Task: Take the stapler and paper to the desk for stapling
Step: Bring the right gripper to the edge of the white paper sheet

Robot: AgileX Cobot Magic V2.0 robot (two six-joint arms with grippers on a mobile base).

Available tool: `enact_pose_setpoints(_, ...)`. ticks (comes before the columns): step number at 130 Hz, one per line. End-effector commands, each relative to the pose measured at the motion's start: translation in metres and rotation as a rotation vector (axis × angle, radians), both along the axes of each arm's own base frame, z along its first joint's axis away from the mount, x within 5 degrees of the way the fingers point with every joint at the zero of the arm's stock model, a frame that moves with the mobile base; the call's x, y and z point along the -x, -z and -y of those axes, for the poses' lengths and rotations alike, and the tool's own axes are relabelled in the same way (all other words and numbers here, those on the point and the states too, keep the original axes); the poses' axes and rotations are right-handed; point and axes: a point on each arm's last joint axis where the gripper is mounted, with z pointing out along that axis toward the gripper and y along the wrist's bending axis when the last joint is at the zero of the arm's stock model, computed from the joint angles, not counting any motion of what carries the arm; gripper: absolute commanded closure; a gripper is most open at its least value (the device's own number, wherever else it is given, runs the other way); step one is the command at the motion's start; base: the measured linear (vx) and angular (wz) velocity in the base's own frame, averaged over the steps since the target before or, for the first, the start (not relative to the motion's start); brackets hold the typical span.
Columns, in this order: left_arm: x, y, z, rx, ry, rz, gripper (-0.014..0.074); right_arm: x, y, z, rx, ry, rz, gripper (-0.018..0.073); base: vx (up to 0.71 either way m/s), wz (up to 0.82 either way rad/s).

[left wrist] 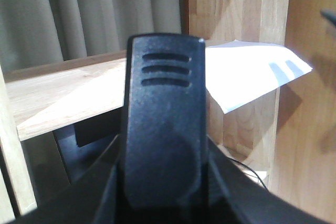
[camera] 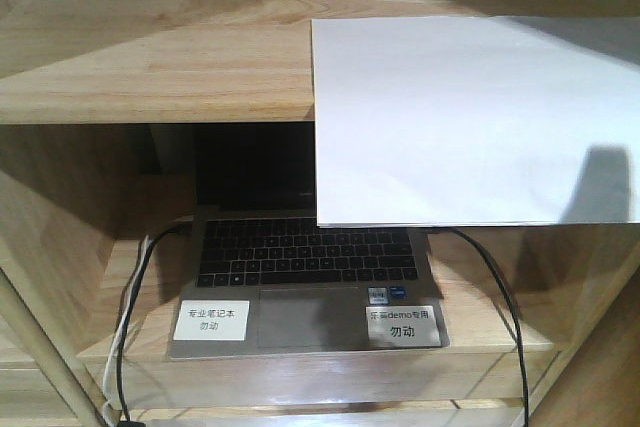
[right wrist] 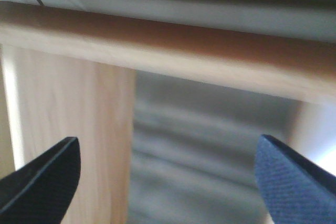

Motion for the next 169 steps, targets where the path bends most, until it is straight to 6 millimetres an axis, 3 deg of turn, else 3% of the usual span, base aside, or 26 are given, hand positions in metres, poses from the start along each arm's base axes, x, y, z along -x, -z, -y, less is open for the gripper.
enact_pose_setpoints(1, 0.000, -0.017, -0.001, 0.079, 0.000, 0.092, 0.0603, 0.008, 0.003, -0.005, 0.024, -0.073, 0.074, -0.0063, 0.00, 0.00)
enact_pose_setpoints(52, 0.000, -0.017, -0.001, 0.079, 0.000, 0.092, 0.0603, 0.017, 0.074, -0.024, 0.047, -0.424, -0.028, -0.0036, 0.00, 0.00)
enact_pose_setpoints(108, 0.000, -0.017, -0.001, 0.079, 0.000, 0.092, 0.0603, 0.007, 0.136, -0.035, 0.021, -0.505, -0.026, -0.0028, 0.00, 0.00)
enact_pose_setpoints(132, 0.000, -0.017, -0.001, 0.079, 0.000, 0.092, 0.0603, 0.000, 0.148, -0.035, 0.062, -0.447, 0.089, -0.0028, 0.00, 0.00)
enact_pose_setpoints(169, 0.000, -0.017, -0.001, 0.079, 0.000, 0.092, 0.0603, -0.017, 0.142, -0.041, 0.145, -0.354, 0.220, -0.0028, 0.00, 0.00)
